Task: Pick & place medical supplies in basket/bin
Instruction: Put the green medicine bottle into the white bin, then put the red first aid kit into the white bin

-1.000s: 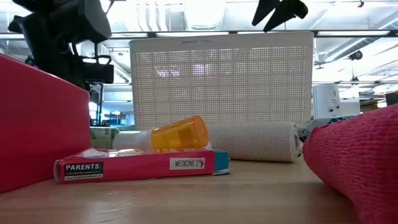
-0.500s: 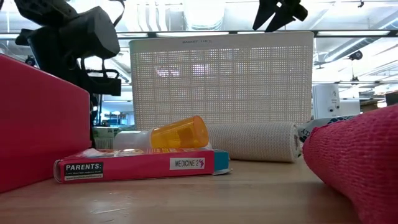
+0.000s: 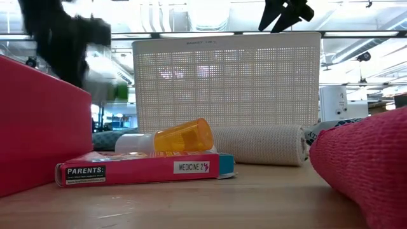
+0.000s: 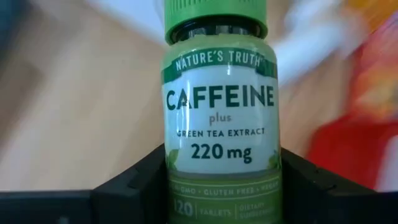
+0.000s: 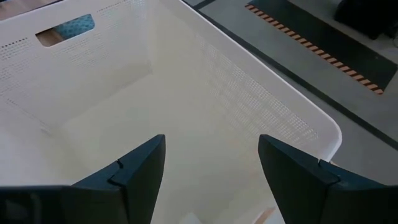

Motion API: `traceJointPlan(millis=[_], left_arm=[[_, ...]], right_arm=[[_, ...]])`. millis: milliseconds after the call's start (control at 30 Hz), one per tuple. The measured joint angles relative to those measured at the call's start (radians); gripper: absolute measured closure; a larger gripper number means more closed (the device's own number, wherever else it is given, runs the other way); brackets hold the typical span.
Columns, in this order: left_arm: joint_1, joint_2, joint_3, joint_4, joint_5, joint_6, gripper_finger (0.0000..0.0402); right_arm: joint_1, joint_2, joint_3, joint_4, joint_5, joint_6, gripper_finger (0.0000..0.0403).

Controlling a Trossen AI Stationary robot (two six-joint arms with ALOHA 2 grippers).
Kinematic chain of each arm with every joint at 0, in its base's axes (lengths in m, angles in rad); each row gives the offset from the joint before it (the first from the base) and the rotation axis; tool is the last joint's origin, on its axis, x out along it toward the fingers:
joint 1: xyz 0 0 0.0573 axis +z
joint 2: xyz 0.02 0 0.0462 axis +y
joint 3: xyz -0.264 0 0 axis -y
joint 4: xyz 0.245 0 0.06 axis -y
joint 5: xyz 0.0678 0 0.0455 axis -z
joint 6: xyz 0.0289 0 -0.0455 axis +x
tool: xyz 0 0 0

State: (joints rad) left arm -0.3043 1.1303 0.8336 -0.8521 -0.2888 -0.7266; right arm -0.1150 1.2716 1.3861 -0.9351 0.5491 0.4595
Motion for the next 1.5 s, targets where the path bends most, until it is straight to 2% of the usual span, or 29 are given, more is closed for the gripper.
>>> traceJointPlan(millis=[133,233,300,400,500,600,700,833,1033,1167,1300,1400,1500], left_arm=[[-0.038,-0.111,0.157,-0.117,-0.185,-0.043,0.0204],[-0.043,-0.151,0.271,-0.111,-0.285,-0.038,0.0204],[-0.041,-0.149,0.336,-0.071,-0.345,0.028,0.0204],[-0.021,-0.115,0.403,0.074,-0.376,0.252,0.0203],[0.07,-0.054,0.427,0.226,-0.357,0.486,0.0201],[0.213,0.026,0.417,0.331,-0.25,0.622,0.0198],[0.338,0.12,0.397,0.369,-0.131,0.639,0.0183],[0.42,0.236,0.395,0.37,-0.111,0.639,0.0146],[0.396,0.277,0.446,0.346,-0.105,0.647,0.0114],[0.367,0.225,0.506,0.277,-0.109,0.663,0.0112],[0.327,0.148,0.563,0.126,-0.108,0.659,0.0112],[0.286,0.091,0.569,0.018,-0.107,0.599,0.0112],[0.228,0.024,0.555,-0.071,-0.106,0.478,0.0112]], right_arm=[[-0.001,0.0,0.0,0.004,0.0,0.0,0.0156],[-0.001,0.0,0.0,0.007,0.0,0.0,0.0156],[-0.001,0.0,0.0,0.007,0.001,0.0,0.0156],[-0.001,0.0,0.0,0.008,0.001,0.004,0.0156],[-0.002,0.0,0.0,0.013,0.001,0.004,0.0156],[-0.001,0.0,0.0,0.031,0.0,0.003,0.0156],[-0.001,0.0,0.002,0.037,0.0,0.004,0.0156],[0.017,-0.001,0.025,0.032,-0.062,0.02,0.0156],[0.06,-0.001,0.049,-0.071,-0.172,0.106,0.0156],[0.097,-0.001,0.046,-0.143,-0.241,0.163,0.0156],[0.143,0.0,0.032,-0.147,-0.303,0.212,0.0156],[0.179,0.0,0.028,-0.143,-0.349,0.257,0.0156],[0.208,0.0,0.021,-0.114,-0.426,0.304,0.0156]])
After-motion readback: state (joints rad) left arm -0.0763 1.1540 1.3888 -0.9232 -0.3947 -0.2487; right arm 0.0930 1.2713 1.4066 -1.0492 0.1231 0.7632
